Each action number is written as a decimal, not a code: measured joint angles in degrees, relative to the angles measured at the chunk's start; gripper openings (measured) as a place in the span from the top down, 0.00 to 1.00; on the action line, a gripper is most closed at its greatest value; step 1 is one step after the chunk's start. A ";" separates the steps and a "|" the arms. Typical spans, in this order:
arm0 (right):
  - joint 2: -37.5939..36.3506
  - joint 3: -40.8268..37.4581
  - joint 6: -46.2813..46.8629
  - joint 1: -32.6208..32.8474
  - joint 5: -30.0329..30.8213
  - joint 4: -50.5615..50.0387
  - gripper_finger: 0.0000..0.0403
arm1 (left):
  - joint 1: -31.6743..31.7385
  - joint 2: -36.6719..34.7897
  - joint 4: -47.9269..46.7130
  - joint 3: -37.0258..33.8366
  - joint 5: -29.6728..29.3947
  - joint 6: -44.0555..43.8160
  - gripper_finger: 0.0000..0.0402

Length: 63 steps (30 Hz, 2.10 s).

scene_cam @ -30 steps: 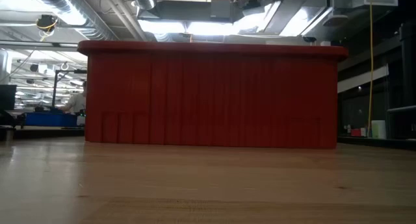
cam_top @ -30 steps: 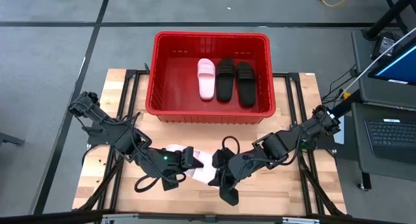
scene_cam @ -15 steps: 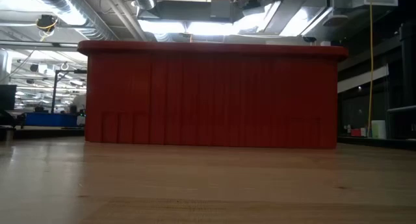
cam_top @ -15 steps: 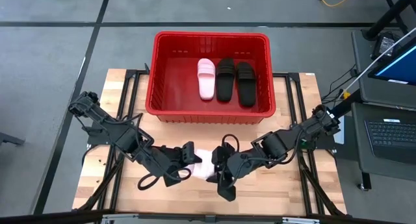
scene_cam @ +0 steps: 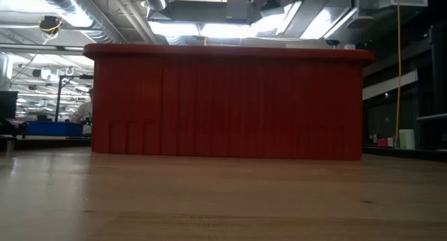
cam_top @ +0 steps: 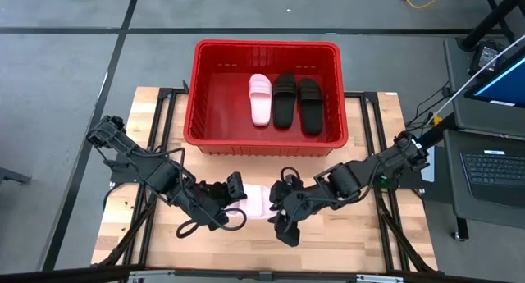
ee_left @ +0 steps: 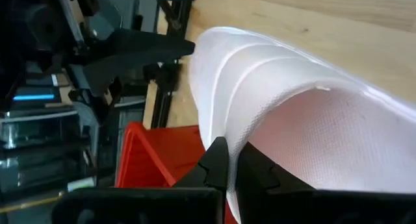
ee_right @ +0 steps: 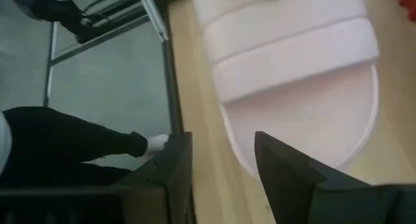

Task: Pick and place slides into bin
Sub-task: Put the pink slipper into the red bin

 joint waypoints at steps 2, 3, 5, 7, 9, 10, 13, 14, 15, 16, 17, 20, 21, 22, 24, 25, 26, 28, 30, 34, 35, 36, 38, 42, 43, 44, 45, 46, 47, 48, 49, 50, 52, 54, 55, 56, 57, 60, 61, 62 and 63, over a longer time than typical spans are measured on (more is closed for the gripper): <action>0.00 0.00 0.14 -0.55 0.00 -0.87 0.59 | 0.00 -0.06 -0.26 0.00 -1.38 -0.75 0.99; 0.00 0.00 0.56 -0.72 0.00 -1.07 0.59 | 0.00 -0.19 -0.31 0.00 -2.22 -0.89 0.99; 0.00 0.00 2.52 -1.18 0.06 -1.97 0.61 | 0.11 -0.84 -0.26 0.00 -4.29 -1.11 0.99; 0.00 0.04 4.34 -1.54 0.46 -2.89 0.64 | 0.36 -1.48 -0.07 0.00 -6.82 -2.40 0.99; 0.00 0.10 4.46 -1.88 0.97 -4.14 0.70 | 0.43 -2.30 -0.53 0.00 -8.63 -4.46 0.99; 0.00 0.16 4.01 -1.93 1.10 -4.73 0.73 | 0.49 -2.84 -0.82 0.00 -9.02 -5.27 0.99; -0.07 0.24 1.07 -1.89 1.37 -5.54 0.86 | 1.06 -4.43 -1.09 0.00 -8.91 -7.36 0.99; -0.09 0.24 -0.24 -1.89 1.38 -5.61 0.90 | 1.27 -4.79 -1.15 0.00 -8.89 -8.08 0.99; -0.09 0.24 -1.47 -1.89 1.40 -5.64 0.94 | 1.58 -5.13 -1.22 0.00 -8.87 -8.65 0.99; -0.09 0.24 -2.73 -1.89 1.78 -5.67 0.97 | 1.98 -5.43 -1.39 0.00 -8.87 -9.11 0.99; -0.09 0.22 -3.90 -1.89 1.93 -5.90 0.98 | 2.40 -5.67 -1.70 0.00 -9.12 -9.62 0.99; -0.04 -0.20 -6.41 -1.43 0.52 -7.15 0.97 | 4.06 -6.43 -1.51 0.32 -13.91 -11.60 0.99; -0.10 -0.18 -7.25 -1.34 0.56 -7.14 0.97 | 4.69 -6.45 -2.33 0.33 -15.58 -12.09 0.99; -0.45 -0.17 -7.96 -1.34 0.78 -7.63 0.97 | 5.25 -6.37 -3.56 0.27 -16.60 -12.95 0.99; -0.93 -0.07 -9.45 -1.58 1.47 -7.89 0.99 | 6.53 -6.11 -5.17 0.10 -16.35 -15.19 0.99; -1.02 -0.07 -10.13 -1.64 2.32 -8.21 0.99 | 7.33 -6.10 -5.68 0.09 -16.19 -16.12 0.99; -1.05 -0.07 -10.41 -1.62 2.86 -8.90 0.99 | 8.14 -6.12 -5.94 0.09 -16.14 -16.73 0.99; -1.05 -0.07 -10.62 -1.48 4.33 -10.04 0.98 | 9.45 -6.16 -5.71 0.09 -16.67 -17.33 0.99; -1.09 -0.07 -10.74 -1.45 5.44 -11.24 0.97 | 10.70 -6.14 -5.79 0.09 -17.48 -17.28 0.99; -0.91 -0.07 -10.98 -1.92 6.45 -13.41 0.99 | 13.29 -6.14 -5.65 0.09 -22.80 -17.30 0.99; -0.90 -0.07 -11.46 -2.07 6.85 -13.61 0.99 | 13.99 -6.14 -5.64 0.09 -24.54 -17.38 0.99; -0.90 -0.07 -12.11 -2.16 7.42 -13.57 0.99 | 14.70 -6.14 -5.41 0.09 -25.84 -17.51 0.99; -0.90 -0.07 -14.06 -2.38 8.56 -13.25 0.98 | 15.94 -6.14 -5.41 0.09 -27.42 -18.03 0.99; -0.90 -0.07 -21.10 -3.64 12.38 -11.90 0.93 | 18.55 -6.11 -5.31 0.09 -27.27 -21.21 0.99; -0.90 -0.07 -21.75 -4.00 13.88 -11.70 0.93 | 19.19 -6.10 -5.33 0.09 -27.37 -22.27 0.99; -0.90 -0.07 -22.86 -4.33 15.61 -11.64 0.93 | 19.82 -6.10 -5.31 0.09 -27.41 -23.21 0.99; -0.90 -0.07 -24.18 -4.66 17.74 -11.66 0.95 | 20.43 -6.10 -5.34 0.09 -27.46 -23.92 0.99; -0.90 -0.07 -25.58 -4.97 20.46 -11.67 0.97 | 21.05 -6.10 -5.32 0.09 -27.49 -24.45 0.99; -0.90 -0.07 -26.69 -5.30 23.59 -11.65 0.98 | 21.68 -6.10 -5.32 0.09 -27.55 -24.93 0.99; -0.90 -0.07 -27.51 -5.70 26.82 -11.66 0.99 | 22.42 -6.08 -5.32 0.09 -27.81 -25.28 0.99; -0.90 -0.07 -28.59 -6.20 29.56 -11.69 0.98 | 23.21 -6.08 -5.30 0.09 -28.35 -25.44 0.99; -0.90 -0.07 -29.75 -6.87 31.28 -11.63 0.98 | 24.11 -6.08 -5.34 0.09 -29.35 -25.41 0.99; -0.90 -0.07 -32.22 -8.62 32.42 -11.51 0.97 | 26.23 -6.05 -5.32 0.09 -31.30 -25.38 0.99; -0.90 -0.07 -34.28 -10.82 32.45 -11.07 0.98 | 28.65 -6.05 -5.33 0.09 -31.89 -25.41 0.99; -0.90 -0.07 -34.89 -11.86 32.46 -10.83 0.99 | 29.91 -6.05 -5.33 0.09 -31.85 -25.43 0.99; -0.90 -0.07 -35.89 -12.94 32.44 -10.70 0.99 | 31.16 -6.04 -5.33 0.09 -31.83 -25.59 0.99; -0.90 -0.07 -36.32 -14.07 32.44 -10.66 0.99 | 32.43 -6.03 -5.32 0.09 -31.74 -26.02 0.99; -0.90 -0.07 -37.96 -17.26 32.44 -10.66 0.98 | 36.38 -6.03 -5.31 0.09 -31.09 -26.49 0.99; -0.90 -0.07 -38.93 -18.32 32.45 -10.60 0.98 | 37.64 -6.03 -5.25 0.09 -30.86 -26.49 0.99; -0.90 -0.07 -39.64 -19.35 32.46 -10.28 0.98 | 38.79 -6.03 -5.01 0.09 -30.82 -26.47 0.99; -0.88 -0.07 -40.73 -20.38 32.44 -9.69 0.99 | 39.85 -6.03 -4.68 0.09 -30.79 -26.47 0.99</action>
